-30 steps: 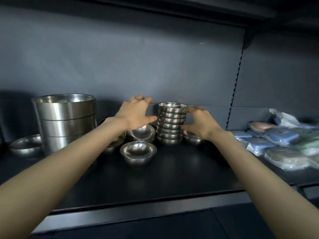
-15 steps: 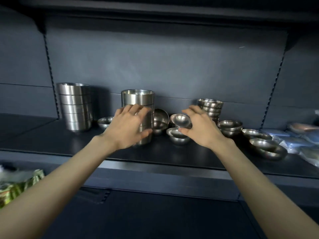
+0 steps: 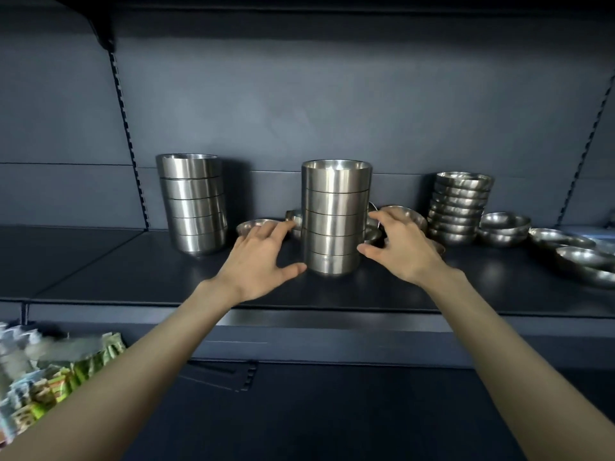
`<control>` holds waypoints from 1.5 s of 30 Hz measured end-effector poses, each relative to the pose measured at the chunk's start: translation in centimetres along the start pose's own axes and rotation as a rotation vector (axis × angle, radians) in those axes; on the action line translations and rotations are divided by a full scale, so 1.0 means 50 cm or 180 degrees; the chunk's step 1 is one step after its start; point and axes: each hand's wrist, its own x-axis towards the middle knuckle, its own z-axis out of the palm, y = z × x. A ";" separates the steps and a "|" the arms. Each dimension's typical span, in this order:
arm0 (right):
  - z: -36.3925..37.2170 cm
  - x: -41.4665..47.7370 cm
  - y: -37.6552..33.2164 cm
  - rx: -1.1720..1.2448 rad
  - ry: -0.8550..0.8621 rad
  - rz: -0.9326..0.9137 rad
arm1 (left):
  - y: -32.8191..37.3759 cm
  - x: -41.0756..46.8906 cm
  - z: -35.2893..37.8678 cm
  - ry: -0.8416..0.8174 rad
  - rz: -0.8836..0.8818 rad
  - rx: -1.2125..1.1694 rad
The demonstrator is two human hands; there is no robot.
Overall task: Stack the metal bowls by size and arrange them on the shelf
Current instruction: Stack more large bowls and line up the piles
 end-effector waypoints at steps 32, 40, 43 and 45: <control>0.145 0.096 0.012 0.2473 0.0121 0.0575 | -0.087 0.106 0.167 -0.0144 -0.0730 -0.2713; 0.189 0.099 -0.154 0.2495 0.0034 0.0473 | -0.211 0.021 0.066 0.0032 -0.0747 -0.2684; 0.239 0.099 -0.241 0.2560 0.0008 0.0453 | -0.291 -0.023 0.027 0.0025 -0.0769 -0.2632; 0.275 0.101 -0.303 0.2572 -0.0017 0.0485 | -0.352 -0.051 -0.003 -0.0017 -0.0796 -0.2544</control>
